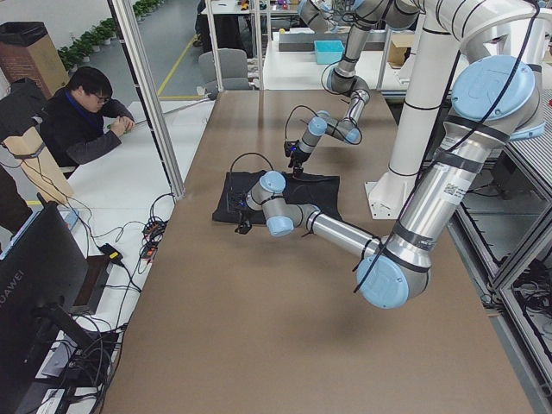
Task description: Fold clothes
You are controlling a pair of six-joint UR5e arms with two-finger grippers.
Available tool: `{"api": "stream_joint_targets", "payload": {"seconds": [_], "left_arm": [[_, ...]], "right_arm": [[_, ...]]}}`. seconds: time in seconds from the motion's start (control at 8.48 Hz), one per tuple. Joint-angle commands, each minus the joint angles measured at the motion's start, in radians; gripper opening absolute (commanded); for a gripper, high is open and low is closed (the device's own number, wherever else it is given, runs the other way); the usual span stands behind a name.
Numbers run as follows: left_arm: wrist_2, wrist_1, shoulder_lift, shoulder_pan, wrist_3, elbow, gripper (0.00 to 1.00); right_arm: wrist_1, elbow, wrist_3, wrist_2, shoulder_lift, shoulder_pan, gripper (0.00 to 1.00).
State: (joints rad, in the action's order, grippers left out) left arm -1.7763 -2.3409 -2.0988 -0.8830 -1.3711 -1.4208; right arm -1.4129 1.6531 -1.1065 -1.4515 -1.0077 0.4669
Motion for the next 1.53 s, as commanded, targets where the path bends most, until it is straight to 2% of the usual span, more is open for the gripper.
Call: {"api": "stream_joint_targets", "payload": {"seconds": [0.0, 0.24, 0.47, 0.83, 0.94, 1.18, 1.41], "left_arm": [[0.003, 0.000, -0.001, 0.013, 0.001, 0.003, 0.95], [0.011, 0.000, -0.001, 0.015, 0.003, 0.005, 0.95], [0.011, 0.000, -0.004, 0.015, 0.001, 0.003, 0.95], [0.011, 0.000, -0.006, 0.015, 0.001, 0.005, 0.95], [0.011, 0.000, -0.006, 0.015, 0.003, 0.006, 0.95], [0.011, 0.000, -0.007, 0.018, 0.001, 0.006, 0.95], [0.011, 0.000, -0.007, 0.018, 0.001, 0.006, 0.95]], "right_arm": [[0.002, -0.019, 0.022, 0.002, -0.003, 0.005, 0.94], [-0.006, 0.055, 0.129, -0.007, -0.029, 0.039, 0.94], [0.012, 0.083, 0.132, -0.010, -0.100, 0.041, 0.94], [-0.004, 0.099, 0.120, -0.013, -0.062, 0.038, 0.94], [-0.004, 0.059, 0.102, -0.010, -0.014, 0.036, 0.94], [0.006, -0.077, 0.030, -0.009, 0.073, 0.035, 0.94], [0.003, -0.090, 0.030, -0.009, 0.075, 0.033, 0.94]]}}
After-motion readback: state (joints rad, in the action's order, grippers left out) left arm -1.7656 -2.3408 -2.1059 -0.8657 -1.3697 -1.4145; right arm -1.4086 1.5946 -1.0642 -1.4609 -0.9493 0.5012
